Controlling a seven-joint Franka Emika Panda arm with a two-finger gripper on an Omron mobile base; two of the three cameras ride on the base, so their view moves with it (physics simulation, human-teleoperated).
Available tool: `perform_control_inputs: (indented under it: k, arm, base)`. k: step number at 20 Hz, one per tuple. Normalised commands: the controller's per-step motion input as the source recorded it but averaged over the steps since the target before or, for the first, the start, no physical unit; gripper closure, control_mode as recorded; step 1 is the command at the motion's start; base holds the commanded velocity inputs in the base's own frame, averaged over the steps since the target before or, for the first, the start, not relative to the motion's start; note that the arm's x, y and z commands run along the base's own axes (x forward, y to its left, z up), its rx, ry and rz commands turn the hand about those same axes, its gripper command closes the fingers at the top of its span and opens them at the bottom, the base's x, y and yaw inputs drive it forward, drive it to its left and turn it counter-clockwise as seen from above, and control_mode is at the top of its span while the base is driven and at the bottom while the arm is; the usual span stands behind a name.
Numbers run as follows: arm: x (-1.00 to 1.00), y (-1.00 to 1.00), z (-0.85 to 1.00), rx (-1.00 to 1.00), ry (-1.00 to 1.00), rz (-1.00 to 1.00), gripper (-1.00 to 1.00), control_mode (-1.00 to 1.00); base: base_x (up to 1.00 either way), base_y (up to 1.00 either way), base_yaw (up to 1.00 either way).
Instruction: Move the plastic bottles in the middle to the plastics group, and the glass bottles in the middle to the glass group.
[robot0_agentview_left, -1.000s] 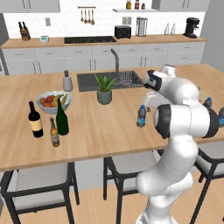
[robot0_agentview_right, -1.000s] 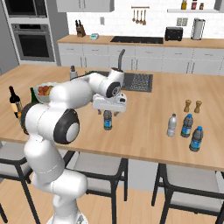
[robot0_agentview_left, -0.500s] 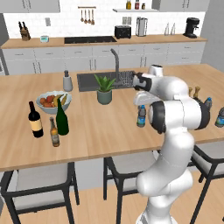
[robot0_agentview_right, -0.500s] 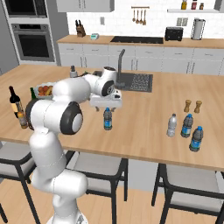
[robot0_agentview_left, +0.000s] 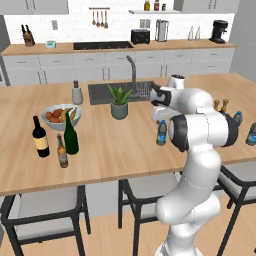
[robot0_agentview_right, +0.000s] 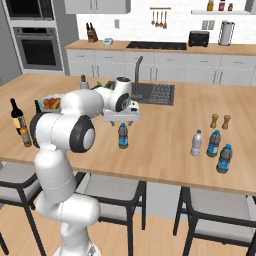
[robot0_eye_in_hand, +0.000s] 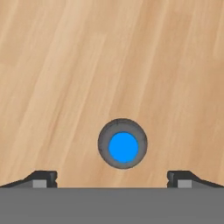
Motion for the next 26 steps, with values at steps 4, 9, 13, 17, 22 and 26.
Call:
perform_control_inputs:
  k: [4, 9, 13, 17, 22, 26]
  arm:
    - [0.11, 0.00, -0.16, -0.08, -0.02, 0.00, -1.00, -1.00]
    - [0.00, 0.01, 0.00, -0.07, -0.01, 0.00, -1.00, -1.00]
    - [0.03, 0.00, -0.05, 0.00, 0.00, 0.00, -1.00, -1.00]
    - [0.21, 0.00, -0.22, 0.00, 0.00, 0.00, -1.00, -1.00]
    - [0.15, 0.00, -0.11, 0.00, 0.00, 0.00, -1.00, -1.00]
    - [0.09, -0.02, -0.01, 0.00, 0.00, 0.00, -1.00, -1.00]
  base:
    - [0.00, 0.00, 0.00]
    - [0.00, 0.00, 0.00]
    - [0.00, 0.00, 0.00]
    - [0.00, 0.00, 0.00]
    - [0.00, 0.00, 0.00]
    - [0.00, 0.00, 0.00]
